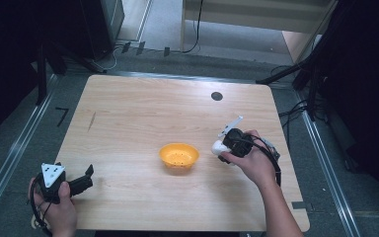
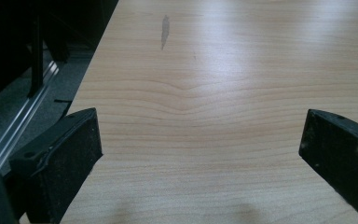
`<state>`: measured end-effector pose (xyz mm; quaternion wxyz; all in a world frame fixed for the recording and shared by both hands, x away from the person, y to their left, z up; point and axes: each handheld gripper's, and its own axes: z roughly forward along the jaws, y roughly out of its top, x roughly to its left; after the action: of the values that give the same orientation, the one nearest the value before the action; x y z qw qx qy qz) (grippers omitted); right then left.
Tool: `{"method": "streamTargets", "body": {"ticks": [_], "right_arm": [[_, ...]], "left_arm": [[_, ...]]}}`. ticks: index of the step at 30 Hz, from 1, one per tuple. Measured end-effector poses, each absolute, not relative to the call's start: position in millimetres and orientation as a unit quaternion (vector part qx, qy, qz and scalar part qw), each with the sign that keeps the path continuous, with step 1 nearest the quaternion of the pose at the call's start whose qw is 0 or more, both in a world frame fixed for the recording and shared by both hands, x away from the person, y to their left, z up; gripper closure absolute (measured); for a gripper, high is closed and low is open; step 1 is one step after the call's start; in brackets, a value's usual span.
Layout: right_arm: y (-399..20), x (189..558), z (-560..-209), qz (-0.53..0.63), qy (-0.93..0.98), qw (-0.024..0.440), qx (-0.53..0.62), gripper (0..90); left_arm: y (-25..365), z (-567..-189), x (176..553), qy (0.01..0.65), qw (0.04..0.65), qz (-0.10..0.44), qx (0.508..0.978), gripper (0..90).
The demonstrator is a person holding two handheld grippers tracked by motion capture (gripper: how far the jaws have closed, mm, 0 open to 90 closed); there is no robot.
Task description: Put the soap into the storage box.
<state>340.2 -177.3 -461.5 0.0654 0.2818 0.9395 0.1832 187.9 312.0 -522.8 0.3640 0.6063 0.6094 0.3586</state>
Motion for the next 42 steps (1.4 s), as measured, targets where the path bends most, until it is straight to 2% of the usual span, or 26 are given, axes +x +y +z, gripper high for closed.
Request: {"method": "streamTargets", "body": {"ticks": [19,42], "right_arm": [[-132,342,-443,0.210,0.959,0.080,0.173,50.9],[-82,345,-439,0.208,0.969,0.065,0.116,50.9]], "left_arm": [[312,-523,188,0.609,0.364,0.359,0.607,0.0],[311,-523,188,0.608,0.361,0.361,0.608,0.0]]}}
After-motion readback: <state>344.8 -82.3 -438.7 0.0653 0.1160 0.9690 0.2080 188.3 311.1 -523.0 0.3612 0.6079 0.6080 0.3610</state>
